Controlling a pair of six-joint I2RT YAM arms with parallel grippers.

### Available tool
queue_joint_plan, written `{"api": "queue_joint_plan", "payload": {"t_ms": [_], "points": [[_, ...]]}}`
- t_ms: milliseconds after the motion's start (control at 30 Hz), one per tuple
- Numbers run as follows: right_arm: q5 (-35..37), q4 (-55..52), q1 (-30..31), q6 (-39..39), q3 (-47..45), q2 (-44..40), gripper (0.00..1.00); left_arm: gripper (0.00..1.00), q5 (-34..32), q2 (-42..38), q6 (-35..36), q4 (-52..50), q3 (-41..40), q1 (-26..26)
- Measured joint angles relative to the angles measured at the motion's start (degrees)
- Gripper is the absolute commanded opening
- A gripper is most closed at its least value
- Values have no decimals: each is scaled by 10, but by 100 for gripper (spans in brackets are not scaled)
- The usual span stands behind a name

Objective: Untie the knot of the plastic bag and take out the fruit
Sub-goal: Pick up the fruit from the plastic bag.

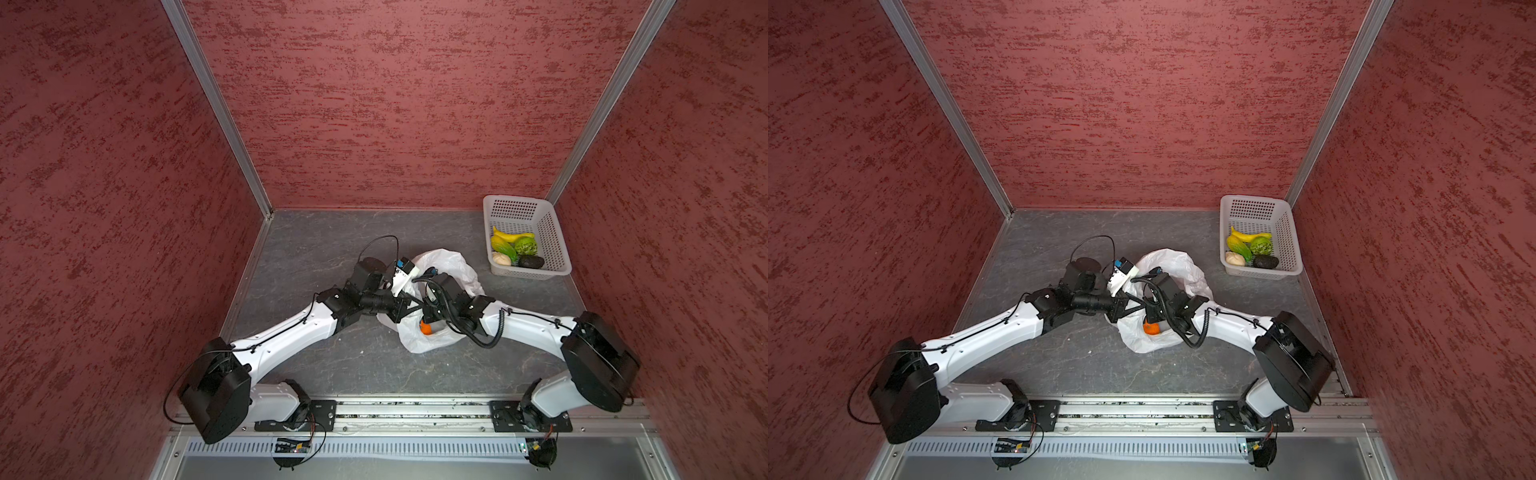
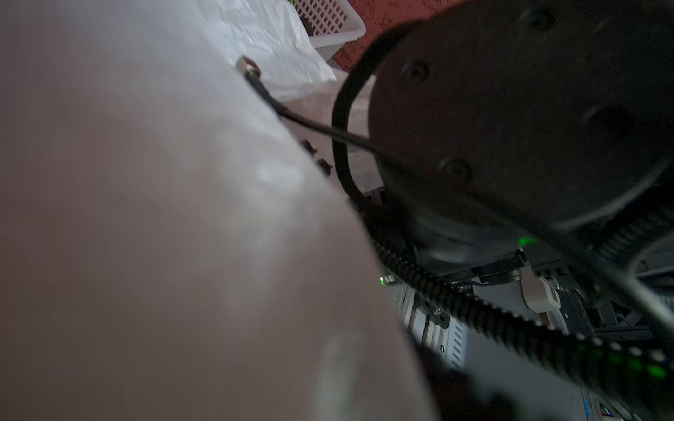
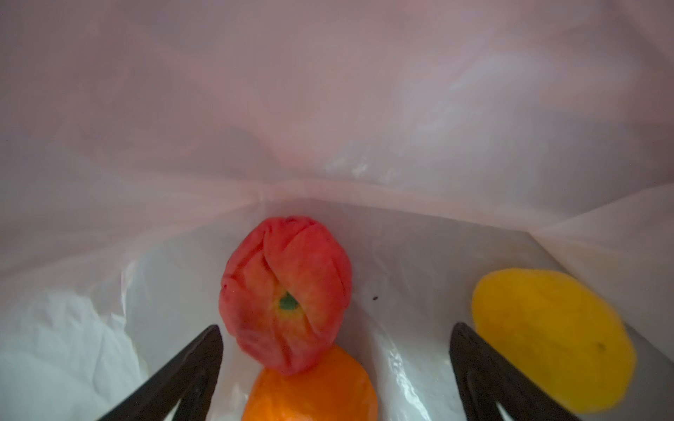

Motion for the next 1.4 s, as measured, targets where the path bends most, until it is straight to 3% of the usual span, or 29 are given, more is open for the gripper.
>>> {"api": "queue_joint_plan", "payload": {"t_ms": [400,1000,1400], "points": [[69,0,-67,19,54,31,98,0,15,21,19,-30,-1,-10],[73,-27,-85,28,81,133,98,0,8,42,19,-21,-4,-12],[64,-27,-88,33,89,157,55,0,-3,45,12,4,-22,-12]]}}
